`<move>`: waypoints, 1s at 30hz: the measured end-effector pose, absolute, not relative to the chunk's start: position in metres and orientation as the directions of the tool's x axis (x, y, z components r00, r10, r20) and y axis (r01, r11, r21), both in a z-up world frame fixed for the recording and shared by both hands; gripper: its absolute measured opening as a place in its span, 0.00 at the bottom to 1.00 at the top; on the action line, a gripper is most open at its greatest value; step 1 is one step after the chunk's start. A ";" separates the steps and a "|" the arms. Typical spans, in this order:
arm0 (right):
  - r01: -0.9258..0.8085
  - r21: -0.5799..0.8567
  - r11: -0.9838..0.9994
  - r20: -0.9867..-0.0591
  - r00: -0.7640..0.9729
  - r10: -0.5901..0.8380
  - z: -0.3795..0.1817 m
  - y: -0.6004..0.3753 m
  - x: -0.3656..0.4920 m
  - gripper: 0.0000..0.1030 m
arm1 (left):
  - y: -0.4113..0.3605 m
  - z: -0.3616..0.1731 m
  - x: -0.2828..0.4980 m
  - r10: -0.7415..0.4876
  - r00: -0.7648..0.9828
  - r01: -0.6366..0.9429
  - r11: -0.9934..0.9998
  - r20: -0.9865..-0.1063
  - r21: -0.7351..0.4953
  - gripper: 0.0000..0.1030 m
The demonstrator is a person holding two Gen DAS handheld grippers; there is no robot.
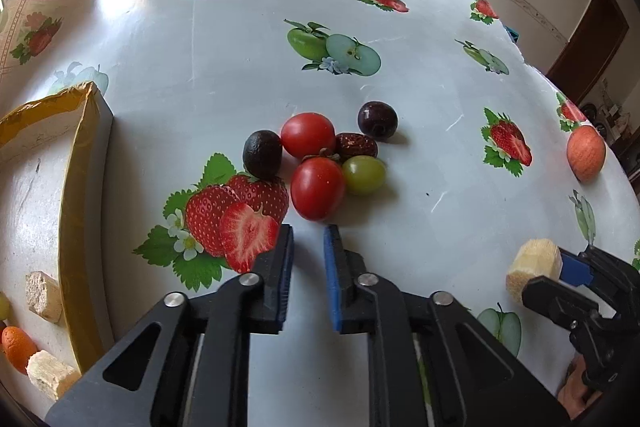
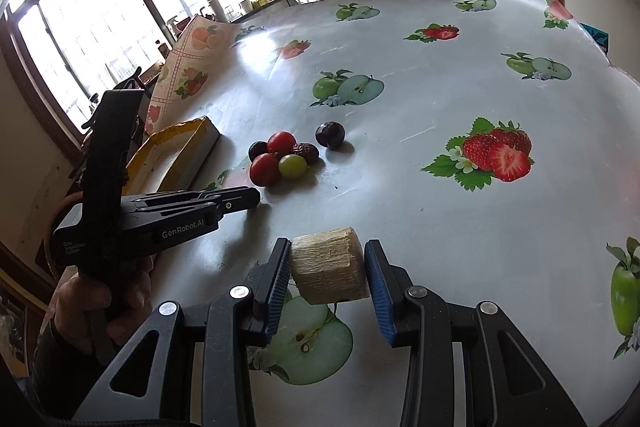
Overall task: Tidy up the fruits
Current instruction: 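Grasp a red cherry tomato with the left gripper while the right gripper holds the tofu cube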
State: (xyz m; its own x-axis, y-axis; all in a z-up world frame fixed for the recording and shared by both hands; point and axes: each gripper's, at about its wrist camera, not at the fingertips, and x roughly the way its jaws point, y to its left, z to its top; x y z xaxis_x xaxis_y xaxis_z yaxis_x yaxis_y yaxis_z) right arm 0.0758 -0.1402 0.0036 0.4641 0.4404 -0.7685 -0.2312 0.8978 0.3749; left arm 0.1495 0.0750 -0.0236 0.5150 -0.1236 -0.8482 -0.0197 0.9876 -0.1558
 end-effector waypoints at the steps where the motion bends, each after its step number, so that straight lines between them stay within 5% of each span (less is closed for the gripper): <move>1: -0.233 0.378 0.896 -0.768 0.463 0.444 0.004 -0.139 0.075 0.37 | 0.076 -0.023 0.153 -0.127 0.515 -0.029 0.986 -0.848 -0.165 0.58; 2: -0.235 0.380 0.895 -0.767 0.461 0.447 0.004 -0.138 0.074 0.37 | 0.077 -0.021 0.156 -0.119 0.527 -0.043 0.985 -0.841 -0.166 0.78; 5: -0.242 0.377 0.894 -0.768 0.457 0.448 0.004 -0.136 0.072 0.37 | 0.074 -0.021 0.168 -0.087 0.553 -0.050 0.989 -0.828 -0.137 0.77; 9: -0.233 0.374 0.898 -0.774 0.455 0.440 0.000 -0.140 0.071 0.37 | 0.068 -0.024 0.178 -0.120 0.556 -0.009 0.989 -0.823 -0.151 0.63; 13: -0.215 0.374 0.902 -0.776 0.459 0.432 -0.002 -0.147 0.070 0.37 | 0.057 -0.020 0.178 -0.150 0.568 0.053 0.988 -0.809 -0.145 0.40; 19: -0.206 0.377 0.903 -0.776 0.462 0.429 -0.002 -0.149 0.067 0.37 | 0.051 -0.021 0.171 -0.143 0.571 0.088 0.990 -0.809 -0.114 0.26; 30: -0.213 0.373 0.903 -0.774 0.465 0.429 0.001 -0.144 0.064 0.37 | 0.056 -0.014 0.139 -0.153 0.572 0.086 0.988 -0.806 -0.126 0.26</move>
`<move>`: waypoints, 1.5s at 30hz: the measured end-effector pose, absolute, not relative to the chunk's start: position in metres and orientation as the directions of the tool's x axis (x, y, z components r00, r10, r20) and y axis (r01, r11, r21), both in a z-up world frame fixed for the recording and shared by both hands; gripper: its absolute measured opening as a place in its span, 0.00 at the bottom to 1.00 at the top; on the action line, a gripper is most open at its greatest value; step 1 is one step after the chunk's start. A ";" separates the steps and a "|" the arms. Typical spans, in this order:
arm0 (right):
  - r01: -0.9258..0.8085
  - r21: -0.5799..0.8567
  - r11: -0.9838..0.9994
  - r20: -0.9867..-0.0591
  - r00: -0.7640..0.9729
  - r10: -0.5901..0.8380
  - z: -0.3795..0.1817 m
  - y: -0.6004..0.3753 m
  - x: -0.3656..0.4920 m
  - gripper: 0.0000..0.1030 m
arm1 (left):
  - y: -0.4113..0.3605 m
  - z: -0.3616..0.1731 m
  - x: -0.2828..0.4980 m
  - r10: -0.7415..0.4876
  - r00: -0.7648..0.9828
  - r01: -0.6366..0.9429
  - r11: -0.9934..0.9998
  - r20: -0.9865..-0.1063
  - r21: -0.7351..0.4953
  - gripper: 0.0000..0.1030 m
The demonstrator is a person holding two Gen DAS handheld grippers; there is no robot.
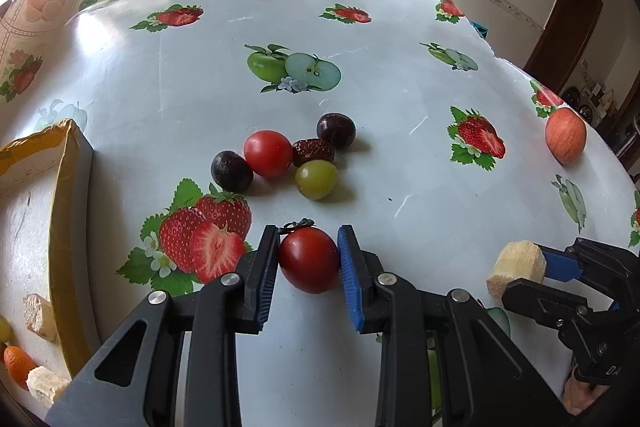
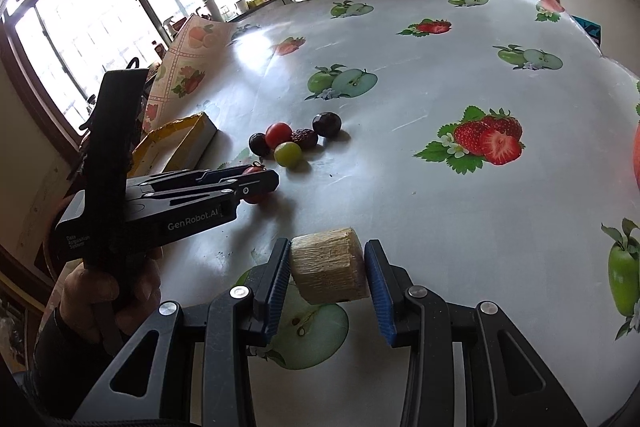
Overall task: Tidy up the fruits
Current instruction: 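Grasp a red cherry tomato with the left gripper while the right gripper holds the tofu cube, then carry the tomato and tofu cube into the tray and open both grippers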
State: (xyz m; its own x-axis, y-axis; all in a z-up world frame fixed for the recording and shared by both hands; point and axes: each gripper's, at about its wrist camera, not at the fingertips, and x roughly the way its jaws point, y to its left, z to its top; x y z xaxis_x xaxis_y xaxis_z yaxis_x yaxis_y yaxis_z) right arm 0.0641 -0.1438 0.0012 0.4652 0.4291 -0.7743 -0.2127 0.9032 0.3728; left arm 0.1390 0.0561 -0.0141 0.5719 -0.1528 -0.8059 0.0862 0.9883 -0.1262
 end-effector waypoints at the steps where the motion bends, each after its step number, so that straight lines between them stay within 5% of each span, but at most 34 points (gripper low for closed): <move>1: -0.213 0.372 0.903 -0.774 0.466 0.429 0.002 -0.143 0.063 0.37 | 0.057 -0.012 0.135 -0.153 0.574 0.084 0.988 -0.804 -0.127 0.26; 45: -0.455 0.336 0.825 -0.773 0.368 0.517 0.026 0.011 0.084 0.37 | 0.185 0.031 0.051 0.014 0.613 -0.126 0.989 -0.790 -0.080 0.26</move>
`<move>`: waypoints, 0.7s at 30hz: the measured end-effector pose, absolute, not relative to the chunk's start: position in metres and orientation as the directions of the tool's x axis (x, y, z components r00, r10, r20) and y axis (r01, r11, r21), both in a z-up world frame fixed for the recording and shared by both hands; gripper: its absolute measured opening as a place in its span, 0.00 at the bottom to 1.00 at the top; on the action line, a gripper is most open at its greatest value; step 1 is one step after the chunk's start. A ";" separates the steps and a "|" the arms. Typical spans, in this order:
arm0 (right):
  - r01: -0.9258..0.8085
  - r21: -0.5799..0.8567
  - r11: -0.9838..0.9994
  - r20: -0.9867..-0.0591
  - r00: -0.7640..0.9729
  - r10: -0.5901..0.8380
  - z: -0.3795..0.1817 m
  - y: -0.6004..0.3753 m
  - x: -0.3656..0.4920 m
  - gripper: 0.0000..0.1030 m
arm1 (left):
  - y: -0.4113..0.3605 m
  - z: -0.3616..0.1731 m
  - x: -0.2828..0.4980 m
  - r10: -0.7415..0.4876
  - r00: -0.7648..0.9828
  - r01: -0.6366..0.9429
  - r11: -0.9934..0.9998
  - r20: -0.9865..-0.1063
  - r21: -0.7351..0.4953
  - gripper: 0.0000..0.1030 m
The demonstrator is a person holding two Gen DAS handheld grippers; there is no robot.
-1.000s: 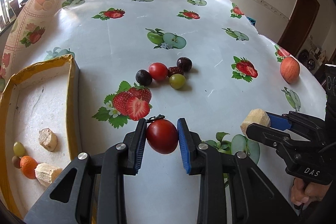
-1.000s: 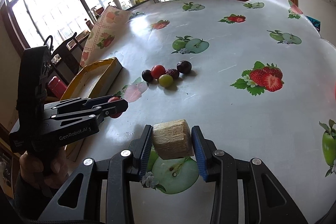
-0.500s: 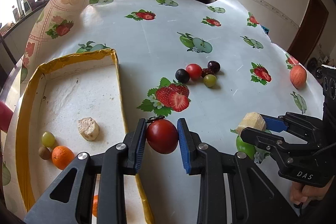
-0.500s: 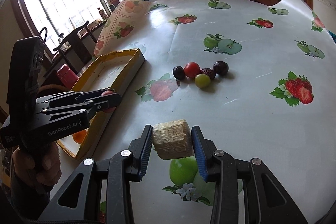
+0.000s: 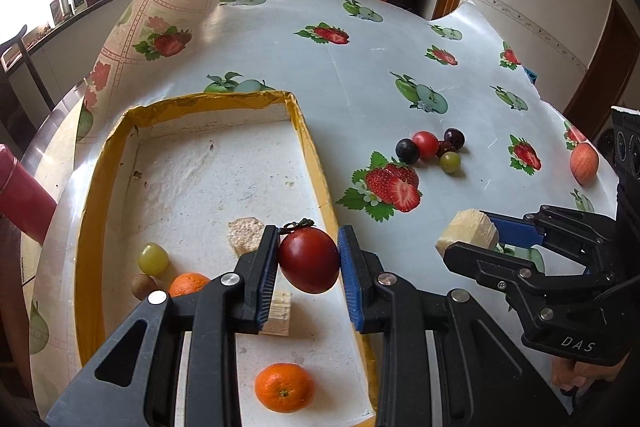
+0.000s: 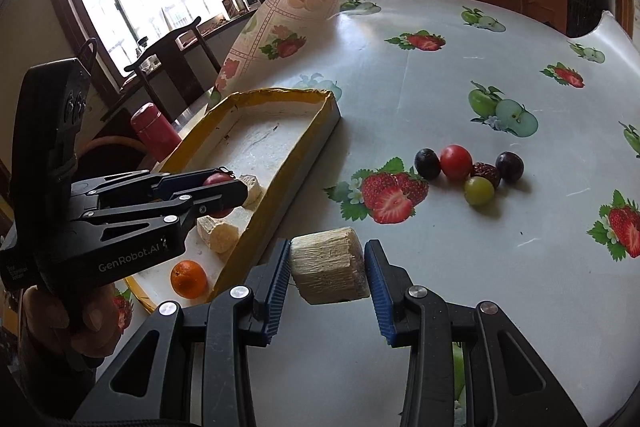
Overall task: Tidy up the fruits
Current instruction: 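Carry the tomato and tofu cube into the tray and open both grippers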
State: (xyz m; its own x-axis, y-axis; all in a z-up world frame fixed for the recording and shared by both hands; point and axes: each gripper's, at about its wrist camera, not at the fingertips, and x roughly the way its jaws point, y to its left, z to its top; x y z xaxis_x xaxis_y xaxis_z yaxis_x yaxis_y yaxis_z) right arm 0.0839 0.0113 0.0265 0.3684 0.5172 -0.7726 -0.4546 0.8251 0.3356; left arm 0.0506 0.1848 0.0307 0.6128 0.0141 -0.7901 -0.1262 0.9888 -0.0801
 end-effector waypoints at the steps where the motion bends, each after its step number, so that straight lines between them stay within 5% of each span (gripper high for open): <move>1: -0.463 0.334 0.821 -0.771 0.366 0.520 0.028 0.017 0.085 0.37 | 0.189 0.030 0.050 0.018 0.612 -0.132 0.988 -0.791 -0.080 0.26; 21: -0.607 0.243 0.757 -0.810 0.302 0.503 0.014 0.138 0.140 0.37 | 0.291 0.007 0.082 0.040 0.542 -0.300 0.942 -0.840 -0.149 0.26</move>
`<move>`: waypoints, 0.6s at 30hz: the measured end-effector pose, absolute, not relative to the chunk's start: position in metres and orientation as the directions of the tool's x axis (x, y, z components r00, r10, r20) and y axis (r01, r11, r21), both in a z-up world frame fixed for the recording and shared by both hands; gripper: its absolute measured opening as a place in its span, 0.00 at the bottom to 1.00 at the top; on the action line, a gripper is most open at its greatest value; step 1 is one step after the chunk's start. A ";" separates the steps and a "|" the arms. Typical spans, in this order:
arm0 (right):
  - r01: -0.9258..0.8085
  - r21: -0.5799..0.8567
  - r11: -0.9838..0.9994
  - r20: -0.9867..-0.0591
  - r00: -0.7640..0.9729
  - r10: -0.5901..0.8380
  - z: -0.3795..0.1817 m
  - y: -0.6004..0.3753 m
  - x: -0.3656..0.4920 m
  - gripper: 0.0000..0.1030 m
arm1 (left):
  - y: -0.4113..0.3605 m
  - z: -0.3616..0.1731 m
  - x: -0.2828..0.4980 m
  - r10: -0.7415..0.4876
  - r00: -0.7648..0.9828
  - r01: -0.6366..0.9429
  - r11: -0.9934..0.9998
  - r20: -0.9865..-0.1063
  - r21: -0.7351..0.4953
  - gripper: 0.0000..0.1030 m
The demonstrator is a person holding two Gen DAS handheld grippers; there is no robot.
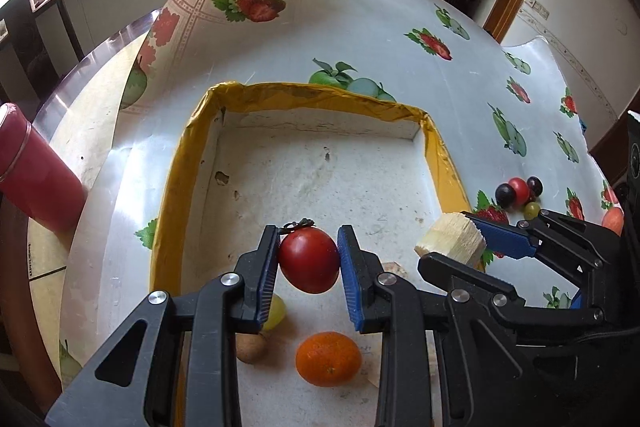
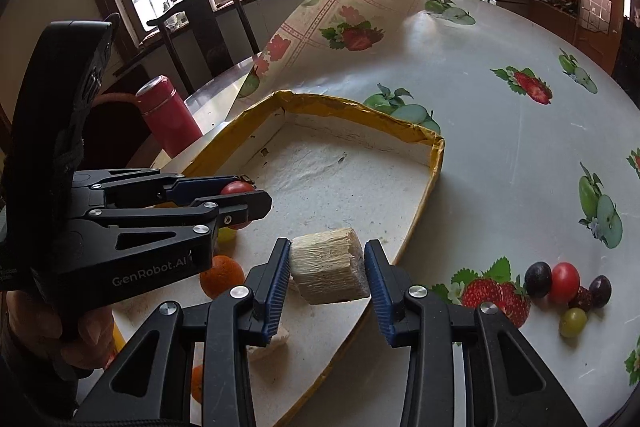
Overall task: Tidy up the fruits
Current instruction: 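Carry the tomato and tofu cube into the tray and open both grippers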
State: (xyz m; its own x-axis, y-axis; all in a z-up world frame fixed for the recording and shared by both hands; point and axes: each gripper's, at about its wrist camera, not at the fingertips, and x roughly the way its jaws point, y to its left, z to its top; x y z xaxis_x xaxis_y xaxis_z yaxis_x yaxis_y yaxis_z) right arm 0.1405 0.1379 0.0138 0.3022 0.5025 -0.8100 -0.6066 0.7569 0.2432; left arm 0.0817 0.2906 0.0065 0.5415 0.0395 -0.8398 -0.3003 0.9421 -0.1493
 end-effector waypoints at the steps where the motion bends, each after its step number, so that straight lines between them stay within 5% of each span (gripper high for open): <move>1: -0.609 0.233 0.758 -0.815 0.303 0.494 0.011 0.143 0.144 0.37 | 0.294 0.004 0.084 0.033 0.535 -0.308 0.938 -0.844 -0.158 0.26; 13: -0.652 0.120 0.749 -0.856 0.315 0.411 -0.012 0.174 0.155 0.45 | 0.306 -0.011 0.095 0.022 0.459 -0.356 0.921 -0.888 -0.161 0.27; 18: -0.663 0.102 0.742 -0.855 0.322 0.406 -0.008 0.172 0.148 0.47 | 0.305 -0.003 0.088 0.026 0.478 -0.363 0.916 -0.878 -0.171 0.46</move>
